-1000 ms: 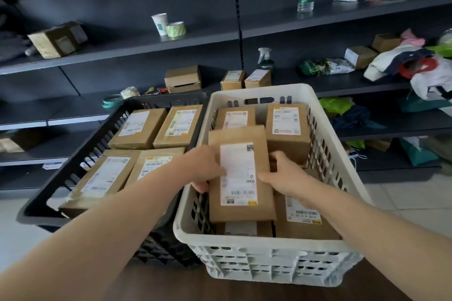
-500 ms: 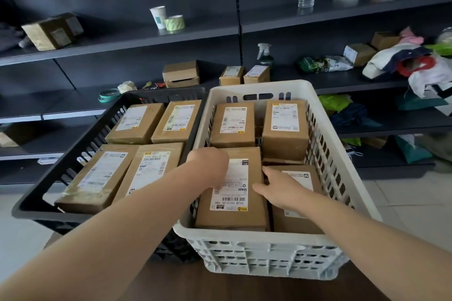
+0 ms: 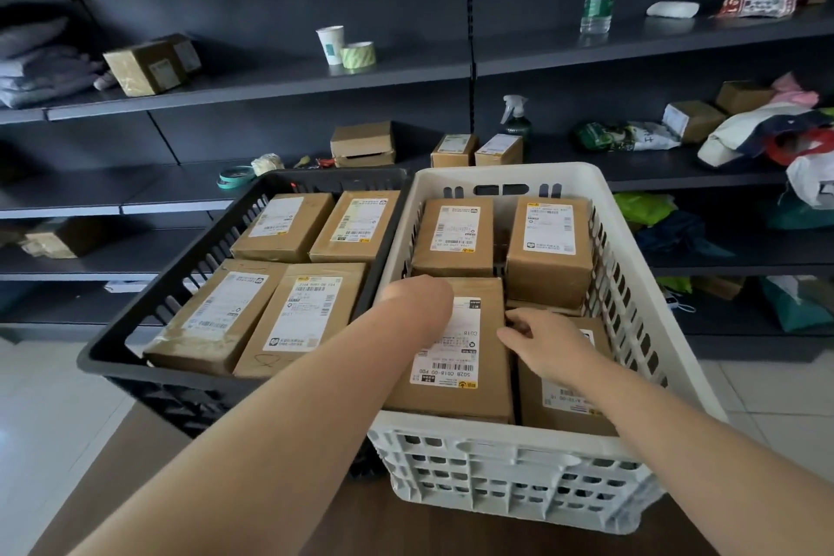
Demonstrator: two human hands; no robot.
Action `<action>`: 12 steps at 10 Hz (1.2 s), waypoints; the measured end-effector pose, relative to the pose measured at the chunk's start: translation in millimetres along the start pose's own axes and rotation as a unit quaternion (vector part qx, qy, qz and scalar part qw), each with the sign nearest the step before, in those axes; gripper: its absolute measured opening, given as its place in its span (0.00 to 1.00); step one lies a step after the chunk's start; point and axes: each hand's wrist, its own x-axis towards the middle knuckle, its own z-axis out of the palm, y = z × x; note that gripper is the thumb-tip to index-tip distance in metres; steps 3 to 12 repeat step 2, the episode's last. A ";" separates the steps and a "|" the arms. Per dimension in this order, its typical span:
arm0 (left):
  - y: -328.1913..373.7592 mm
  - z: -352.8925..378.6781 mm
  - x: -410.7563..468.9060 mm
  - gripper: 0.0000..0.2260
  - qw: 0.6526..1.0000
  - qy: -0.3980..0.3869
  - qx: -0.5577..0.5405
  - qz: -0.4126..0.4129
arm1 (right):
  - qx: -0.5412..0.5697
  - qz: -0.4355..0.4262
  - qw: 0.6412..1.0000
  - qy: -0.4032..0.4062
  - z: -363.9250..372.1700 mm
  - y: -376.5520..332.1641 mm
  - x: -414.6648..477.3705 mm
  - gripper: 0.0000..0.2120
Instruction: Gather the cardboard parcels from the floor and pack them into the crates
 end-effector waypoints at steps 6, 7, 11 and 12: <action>-4.0 2.3 -8.1 0.14 0.997 0.036 -0.063 0.015 | -0.032 0.007 0.995 0.099 -6.0 3.6 -2.7 0.13; -4.0 2.3 -8.1 0.14 0.997 0.036 -0.063 0.015 | -0.032 0.007 0.995 0.099 -6.0 3.6 -2.7 0.13; -4.0 2.3 -8.1 0.14 0.997 0.036 -0.063 0.015 | -0.032 0.007 0.995 0.099 -6.0 3.6 -2.7 0.13; -4.0 2.3 -8.1 0.14 0.997 0.036 -0.063 0.015 | -0.032 0.007 0.995 0.099 -6.0 3.6 -2.7 0.13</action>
